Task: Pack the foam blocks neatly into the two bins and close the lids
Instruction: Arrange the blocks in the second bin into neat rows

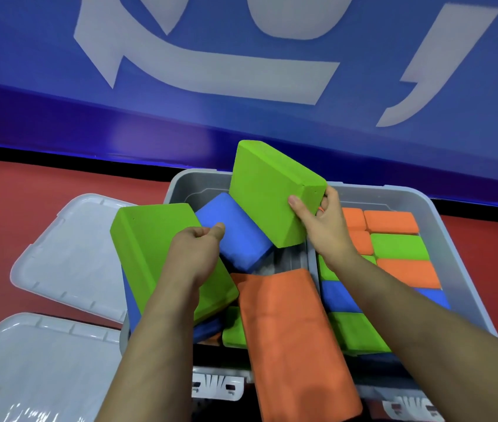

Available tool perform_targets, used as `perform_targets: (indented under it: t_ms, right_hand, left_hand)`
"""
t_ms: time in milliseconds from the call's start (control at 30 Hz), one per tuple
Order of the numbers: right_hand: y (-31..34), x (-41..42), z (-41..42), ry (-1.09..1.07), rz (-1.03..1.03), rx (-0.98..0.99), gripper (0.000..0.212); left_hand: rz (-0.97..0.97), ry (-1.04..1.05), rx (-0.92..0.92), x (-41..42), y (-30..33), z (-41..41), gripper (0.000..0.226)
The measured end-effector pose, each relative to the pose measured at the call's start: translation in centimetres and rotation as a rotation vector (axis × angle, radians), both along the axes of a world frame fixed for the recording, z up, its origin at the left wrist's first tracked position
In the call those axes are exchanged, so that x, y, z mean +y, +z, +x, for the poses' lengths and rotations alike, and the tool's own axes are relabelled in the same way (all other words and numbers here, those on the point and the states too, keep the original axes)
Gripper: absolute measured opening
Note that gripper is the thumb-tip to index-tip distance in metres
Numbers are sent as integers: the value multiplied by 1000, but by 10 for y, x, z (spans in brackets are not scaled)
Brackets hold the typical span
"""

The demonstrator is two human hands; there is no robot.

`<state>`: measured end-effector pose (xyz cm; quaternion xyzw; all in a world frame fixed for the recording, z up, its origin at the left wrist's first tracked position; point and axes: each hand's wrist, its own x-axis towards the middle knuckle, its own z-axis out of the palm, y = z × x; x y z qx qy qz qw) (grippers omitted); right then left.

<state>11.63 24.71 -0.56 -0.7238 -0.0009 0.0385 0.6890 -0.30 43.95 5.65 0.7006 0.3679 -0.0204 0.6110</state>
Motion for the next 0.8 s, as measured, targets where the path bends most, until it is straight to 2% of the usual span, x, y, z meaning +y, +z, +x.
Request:
perform_targets:
  t_ms: [67,167,267,333,433,567,667,733,800]
  right_hand:
    - [7,9,-14,-50,193,89,49]
    - [18,23,-34,-57,545,348,50]
    - [25,33,-49,53,709,462,52]
    - [30,33,-55,175,711,481,53]
    - [35,24,-53,334,597,471,59]
    - [40,5,-33,346,452,439,71]
    - [42,-8,-20,214,417,461,103]
    - [41,-15,-17,149,409,420,94]
    - [38,-21,-19,131,349,409,67]
  left_hand:
    - [-17,2,12,-3,0,1,30]
    - [-61,-4,28,-8,6,1,46]
    - [-222,-25,21,-14,12,2,66]
    - [-328,33,-63,-16,14,4,64]
    - [-406,108,-151,-8,17,3,55]
    - [-396,-69,-59,0,24,-6,38]
    - [-348,-235,39,1,24,-14,30]
    - [-325,-329,104,-1,24,-18,29]
    - [-309,-384,141,-1,25,-20,37]
